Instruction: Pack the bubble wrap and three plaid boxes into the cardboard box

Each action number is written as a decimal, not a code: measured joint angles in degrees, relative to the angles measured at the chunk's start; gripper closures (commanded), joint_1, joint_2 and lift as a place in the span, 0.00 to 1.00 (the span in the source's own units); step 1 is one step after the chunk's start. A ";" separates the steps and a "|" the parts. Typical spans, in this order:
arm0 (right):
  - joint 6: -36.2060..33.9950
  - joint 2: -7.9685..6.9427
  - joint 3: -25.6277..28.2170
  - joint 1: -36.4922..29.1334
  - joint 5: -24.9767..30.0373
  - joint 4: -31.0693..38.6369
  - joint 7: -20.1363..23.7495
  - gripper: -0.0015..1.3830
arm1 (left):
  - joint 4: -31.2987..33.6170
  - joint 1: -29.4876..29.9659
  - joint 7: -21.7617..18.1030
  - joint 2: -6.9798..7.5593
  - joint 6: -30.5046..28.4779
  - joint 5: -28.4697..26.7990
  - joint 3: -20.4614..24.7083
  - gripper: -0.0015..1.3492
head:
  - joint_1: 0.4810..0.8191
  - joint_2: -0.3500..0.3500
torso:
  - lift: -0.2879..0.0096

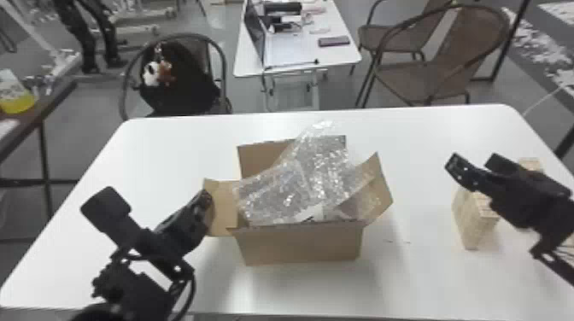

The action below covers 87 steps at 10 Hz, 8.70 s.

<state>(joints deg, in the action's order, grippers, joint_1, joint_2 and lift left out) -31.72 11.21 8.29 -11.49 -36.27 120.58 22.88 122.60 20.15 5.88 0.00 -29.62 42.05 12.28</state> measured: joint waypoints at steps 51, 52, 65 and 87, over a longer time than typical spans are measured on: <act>-26.51 0.30 -27.55 42.75 -30.74 -51.13 21.12 0.37 | -2.29 -1.51 -3.51 0.00 -3.48 -0.77 -0.74 0.91 | 0.63 0.95 | 0.47; -26.34 0.75 -24.99 42.61 -24.64 -43.08 21.00 0.37 | -2.29 -1.48 -3.51 0.00 -3.32 -0.68 -0.68 0.91 | 0.63 0.94 | 0.47; 24.87 -7.78 2.89 -11.59 27.00 -1.60 0.74 0.37 | -2.20 0.35 -4.28 0.00 -1.89 1.27 0.42 0.91 | 0.63 0.50 | 0.47; 46.54 -6.15 5.16 1.87 27.35 -37.01 -9.43 0.37 | -2.20 0.69 -5.51 0.00 -3.42 1.34 1.07 0.91 | 0.63 0.33 | 0.47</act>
<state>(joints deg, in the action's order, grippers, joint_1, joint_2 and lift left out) 14.82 5.06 13.45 -9.62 -8.92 83.57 13.45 120.41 20.84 0.37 0.00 -33.04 43.39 13.36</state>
